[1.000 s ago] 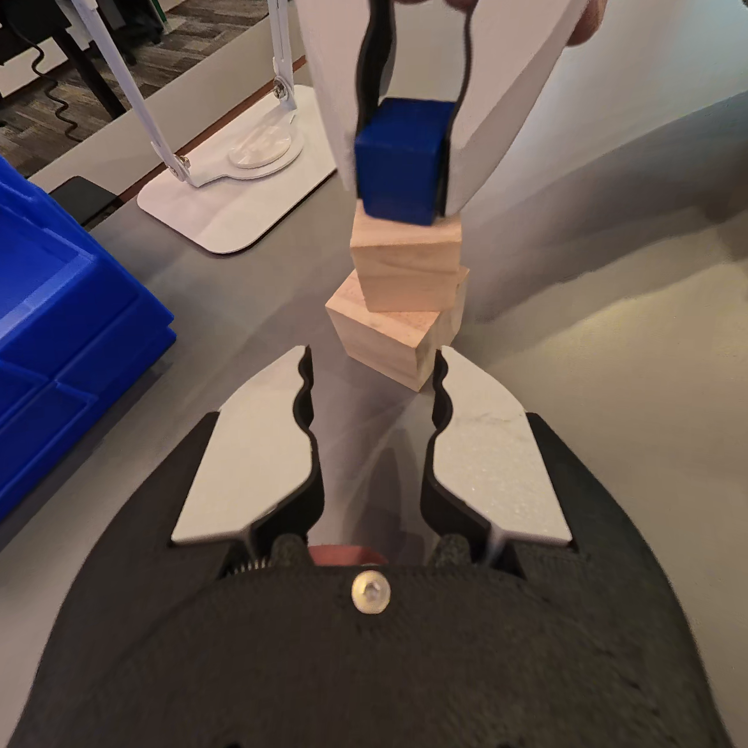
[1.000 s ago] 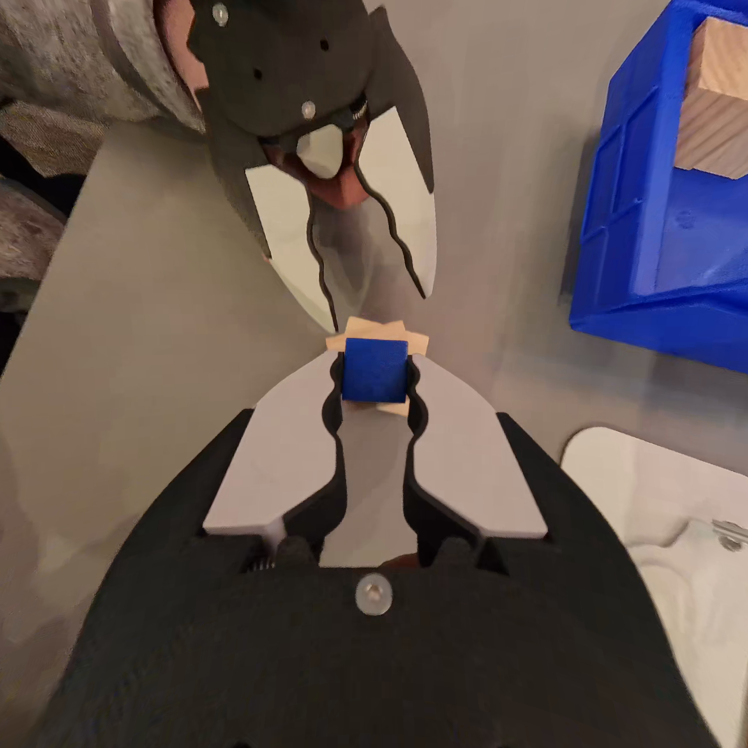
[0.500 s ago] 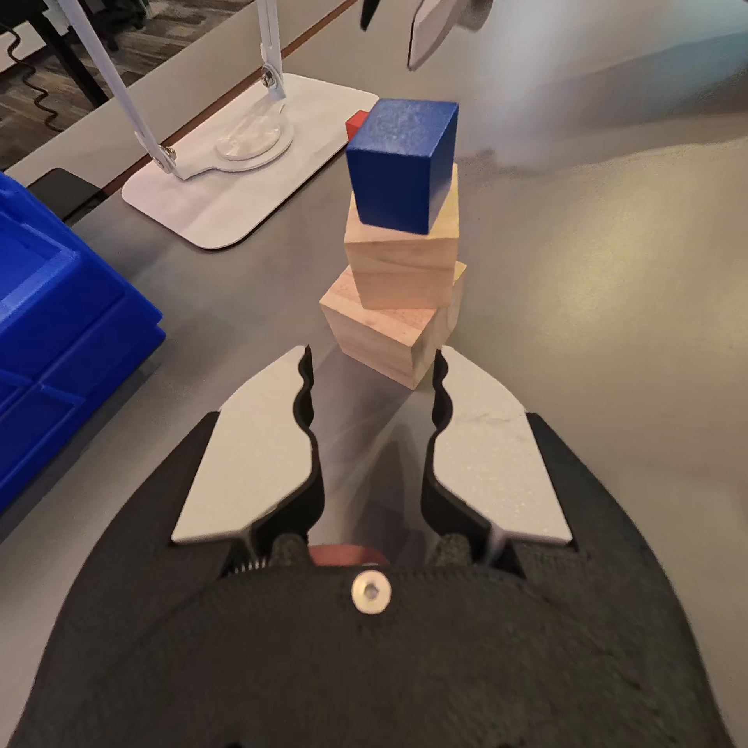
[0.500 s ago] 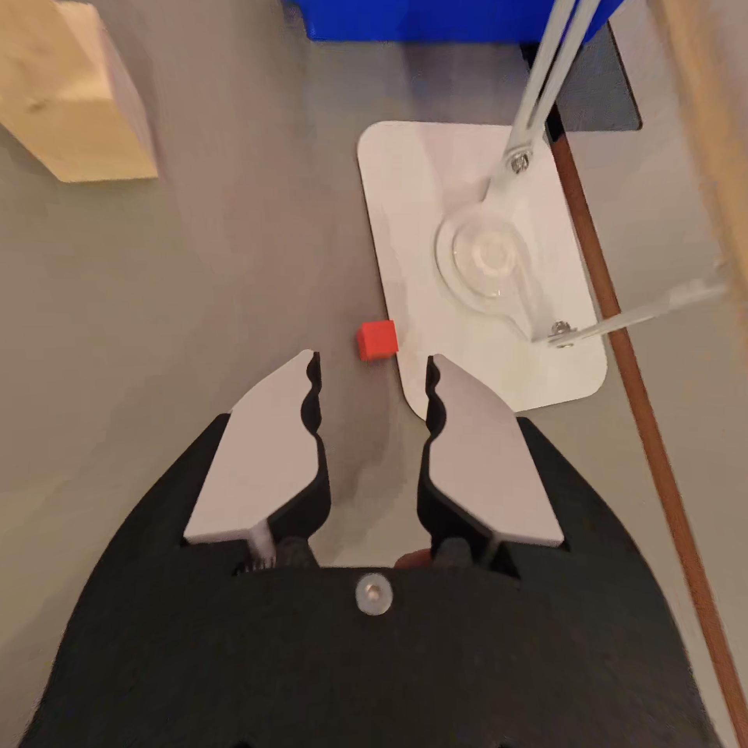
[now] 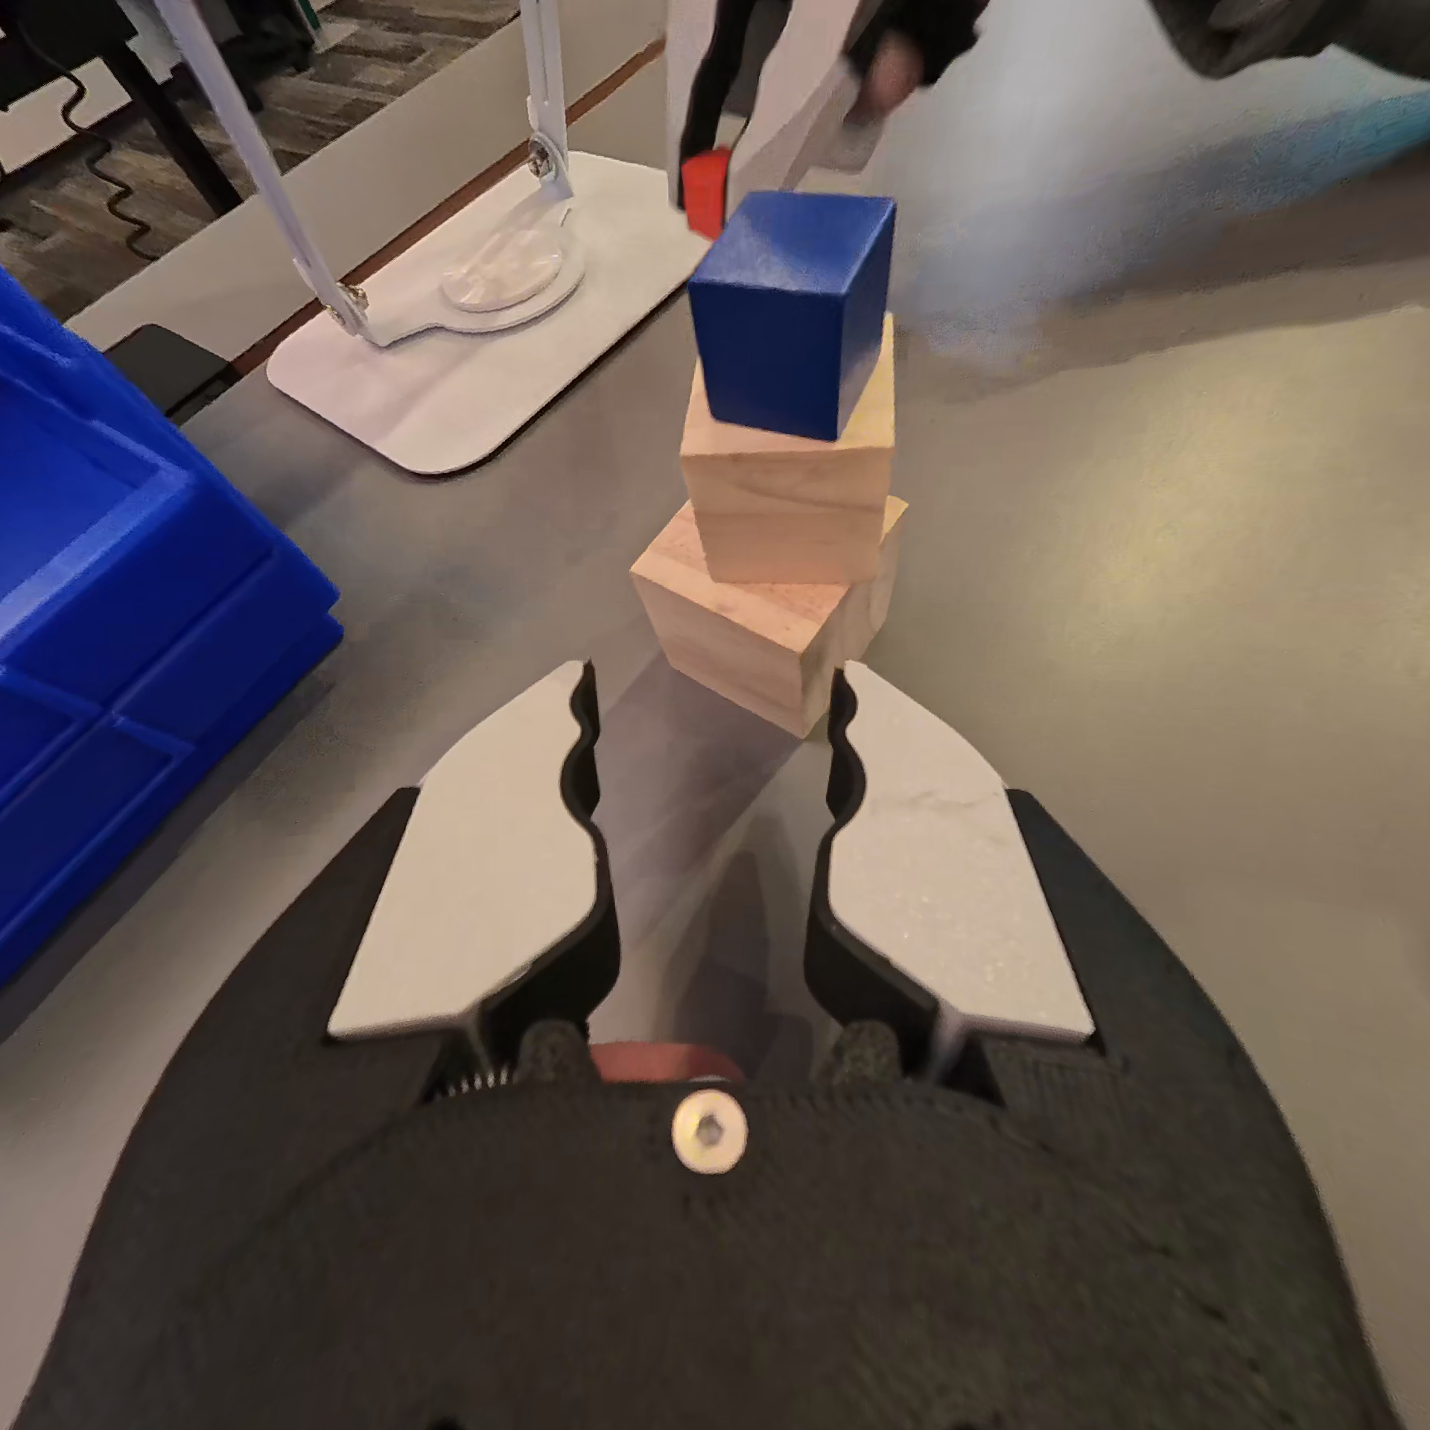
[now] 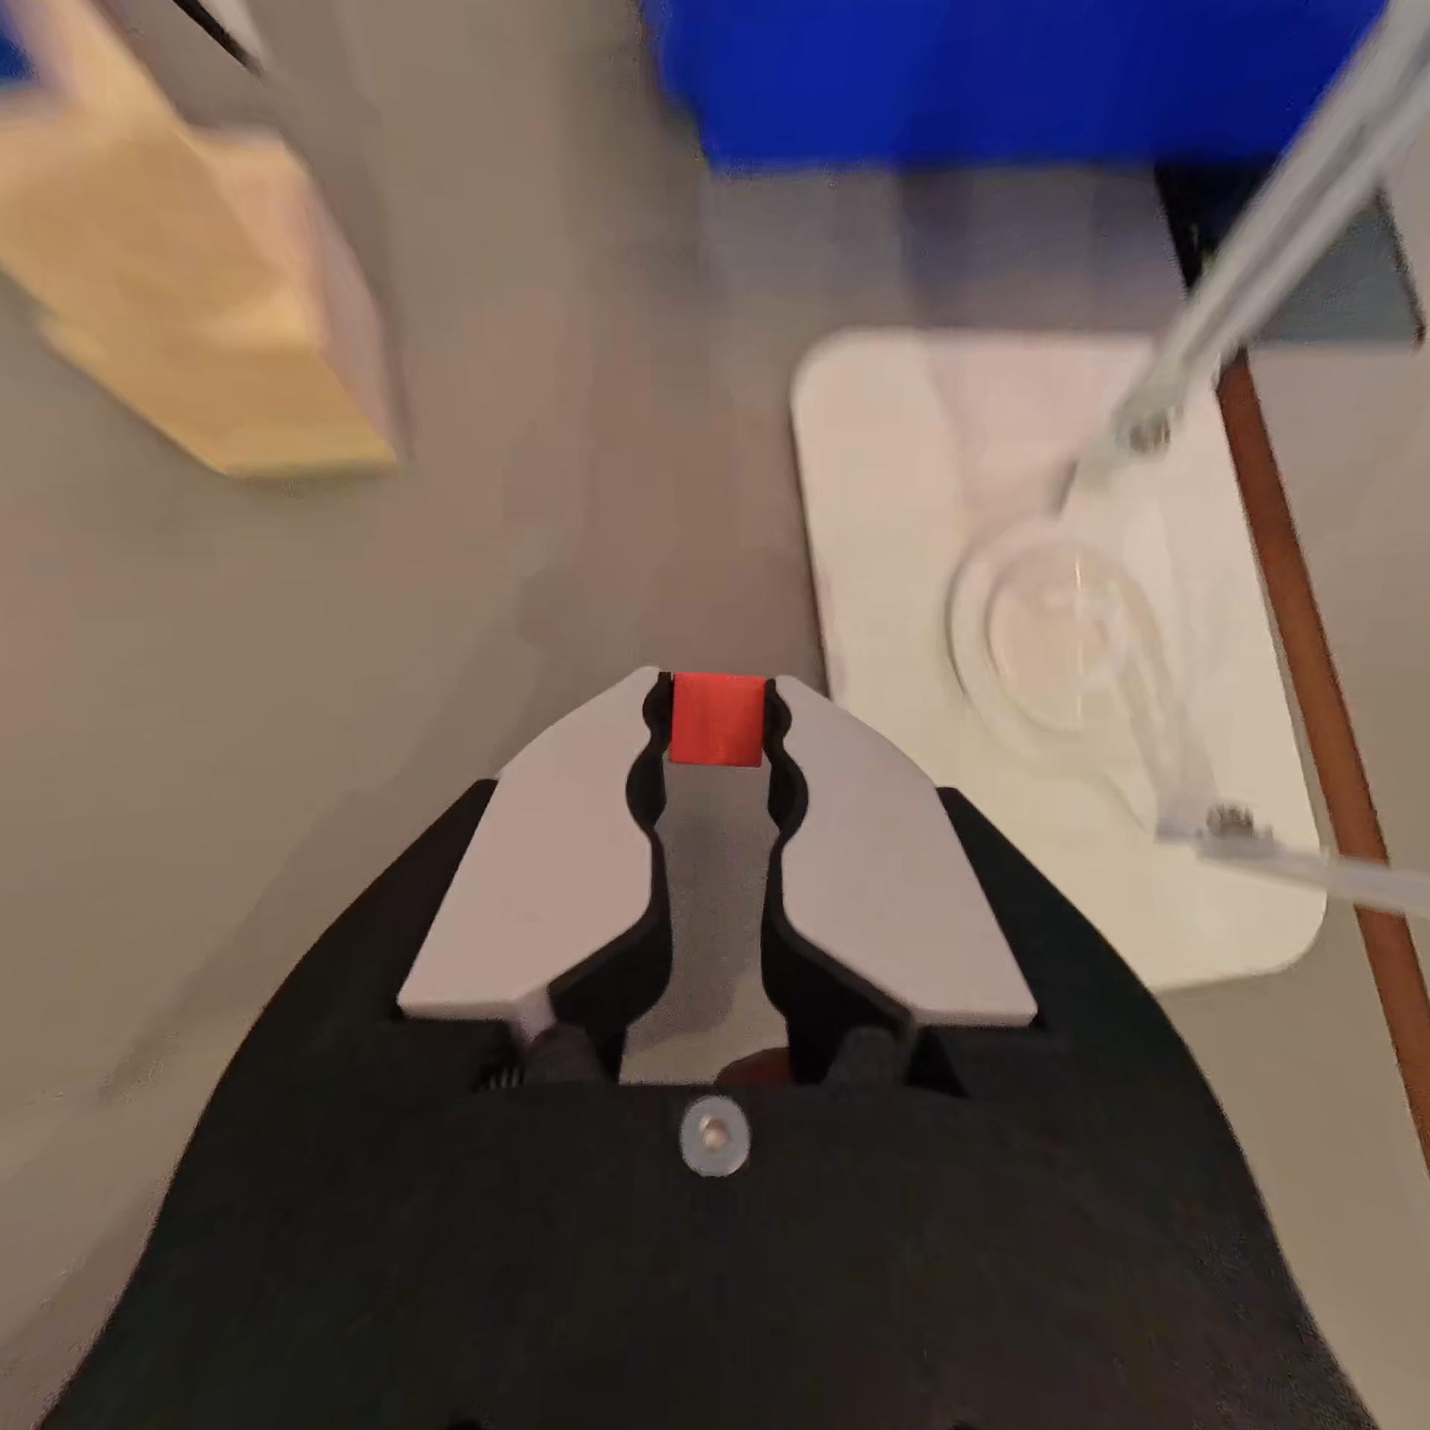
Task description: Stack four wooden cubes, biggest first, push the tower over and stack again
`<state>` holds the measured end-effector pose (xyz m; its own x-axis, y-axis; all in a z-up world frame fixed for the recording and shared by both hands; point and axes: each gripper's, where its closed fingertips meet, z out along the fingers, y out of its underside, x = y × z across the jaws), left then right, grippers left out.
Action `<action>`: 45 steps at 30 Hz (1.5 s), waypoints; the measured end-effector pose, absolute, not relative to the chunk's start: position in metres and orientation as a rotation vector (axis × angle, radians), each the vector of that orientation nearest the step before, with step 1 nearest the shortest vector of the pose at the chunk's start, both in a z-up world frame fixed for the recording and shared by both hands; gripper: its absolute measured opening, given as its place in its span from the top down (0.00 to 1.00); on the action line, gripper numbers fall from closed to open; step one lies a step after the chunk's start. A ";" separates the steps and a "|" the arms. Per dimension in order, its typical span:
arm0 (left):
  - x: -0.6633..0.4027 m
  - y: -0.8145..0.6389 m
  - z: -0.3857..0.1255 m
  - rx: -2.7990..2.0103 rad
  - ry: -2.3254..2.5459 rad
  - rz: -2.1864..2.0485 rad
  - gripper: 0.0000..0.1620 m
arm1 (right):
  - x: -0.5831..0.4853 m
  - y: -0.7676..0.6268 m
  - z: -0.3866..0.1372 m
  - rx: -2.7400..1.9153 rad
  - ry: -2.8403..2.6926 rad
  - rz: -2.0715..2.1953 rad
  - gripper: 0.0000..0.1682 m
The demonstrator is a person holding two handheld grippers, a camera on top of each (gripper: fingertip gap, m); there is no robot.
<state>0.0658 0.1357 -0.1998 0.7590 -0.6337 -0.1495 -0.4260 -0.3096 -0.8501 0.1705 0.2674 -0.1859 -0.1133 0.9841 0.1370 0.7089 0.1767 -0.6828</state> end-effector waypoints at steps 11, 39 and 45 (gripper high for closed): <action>0.048 0.125 -0.197 -1.948 0.749 -0.209 0.67 | 0.096 0.143 -0.102 -1.289 -2.110 0.854 0.87; -0.009 0.127 -0.182 -1.914 0.499 -0.064 1.00 | 0.234 0.201 -0.170 -1.583 -1.866 0.765 1.00; -0.023 0.119 -0.182 -1.929 0.415 -0.020 1.00 | 0.297 0.220 -0.219 -1.719 -1.735 0.656 1.00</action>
<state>-0.0235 0.1193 -0.1815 0.9384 -0.2954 -0.1794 -0.2765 -0.3303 -0.9025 0.2971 0.2204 -0.2190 0.0217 0.9970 0.0737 0.6989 0.0375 -0.7142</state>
